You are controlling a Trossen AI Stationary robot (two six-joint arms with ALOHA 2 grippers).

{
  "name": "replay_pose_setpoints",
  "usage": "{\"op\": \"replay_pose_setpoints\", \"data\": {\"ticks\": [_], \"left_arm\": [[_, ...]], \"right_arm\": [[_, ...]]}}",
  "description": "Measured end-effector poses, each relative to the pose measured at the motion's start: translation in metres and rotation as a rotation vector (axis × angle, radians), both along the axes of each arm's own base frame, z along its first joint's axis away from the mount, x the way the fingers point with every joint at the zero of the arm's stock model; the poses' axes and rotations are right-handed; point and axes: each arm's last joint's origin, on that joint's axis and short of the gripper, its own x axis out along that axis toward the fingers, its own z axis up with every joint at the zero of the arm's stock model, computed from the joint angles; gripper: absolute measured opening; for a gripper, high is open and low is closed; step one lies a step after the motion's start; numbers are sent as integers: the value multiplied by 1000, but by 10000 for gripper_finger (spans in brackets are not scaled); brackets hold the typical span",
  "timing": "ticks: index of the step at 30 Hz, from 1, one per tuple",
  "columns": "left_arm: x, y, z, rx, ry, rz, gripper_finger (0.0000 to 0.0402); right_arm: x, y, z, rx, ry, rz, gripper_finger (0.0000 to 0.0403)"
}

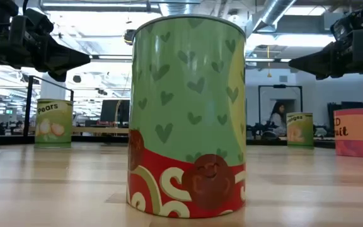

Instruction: Pick and place cans onto a shelf

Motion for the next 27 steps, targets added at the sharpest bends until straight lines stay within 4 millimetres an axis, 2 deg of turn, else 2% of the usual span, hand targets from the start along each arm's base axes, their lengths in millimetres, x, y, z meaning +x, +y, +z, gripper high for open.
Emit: {"op": "replay_pose_setpoints", "data": {"ticks": [27], "left_arm": [[0, 1, 2, 10, -17, 21, 32]], "right_arm": [[0, 0, 0, 0, 0, 0, 33]]}}
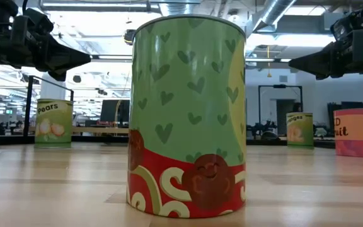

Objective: Pick and place cans onto a shelf
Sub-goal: Put the top large canned oranges on the shelf

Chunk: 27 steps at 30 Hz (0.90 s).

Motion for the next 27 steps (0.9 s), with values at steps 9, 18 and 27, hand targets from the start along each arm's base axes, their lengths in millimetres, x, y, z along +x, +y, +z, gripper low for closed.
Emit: {"op": "replay_pose_setpoints", "data": {"ticks": [9, 18, 27], "left_arm": [[0, 0, -1, -72, 0, -3, 32], [0, 1, -1, -30, 1, 43, 32], [0, 2, -1, 23, 12, 60, 32]], "right_arm": [[-1, 1, 12, 85, -152, 38, 33], [-6, 1, 41, 74, -359, 49, 27], [24, 1, 74, 207, 35, -182, 12]]}}
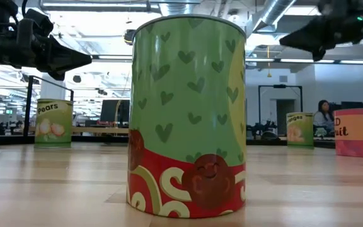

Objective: Pick and place cans onto a shelf
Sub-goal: Put the top large canned oranges on the shelf

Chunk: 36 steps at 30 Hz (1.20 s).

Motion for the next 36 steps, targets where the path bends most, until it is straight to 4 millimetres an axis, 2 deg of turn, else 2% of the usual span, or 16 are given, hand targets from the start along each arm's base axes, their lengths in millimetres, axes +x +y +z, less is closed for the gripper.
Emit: {"op": "replay_pose_setpoints", "data": {"ticks": [6, 10, 13, 20, 26, 30, 36], "left_arm": [[0, 0, 0, -13, -8, 12, 32], [0, 1, 1, -12, -17, 54, 32], [0, 1, 1, -7, -15, 53, 32], [0, 1, 1, -11, -12, 47, 32], [-1, 1, 3, 38, -20, 54, 32], [-1, 2, 5, 84, -24, 61, 32], [-1, 2, 5, 96, -22, 95, 32]], "right_arm": [[17, -15, 20, 199, 345, -253, 12], [24, -39, 32, 307, 532, -391, 32], [29, -63, 36, 397, 607, -468, 53], [40, -117, 25, 578, 753, -495, 123], [46, -149, 16, 684, 855, -551, 178], [49, -160, 5, 762, 914, -564, 186], [47, -168, -9, 843, 989, -601, 165]]}}
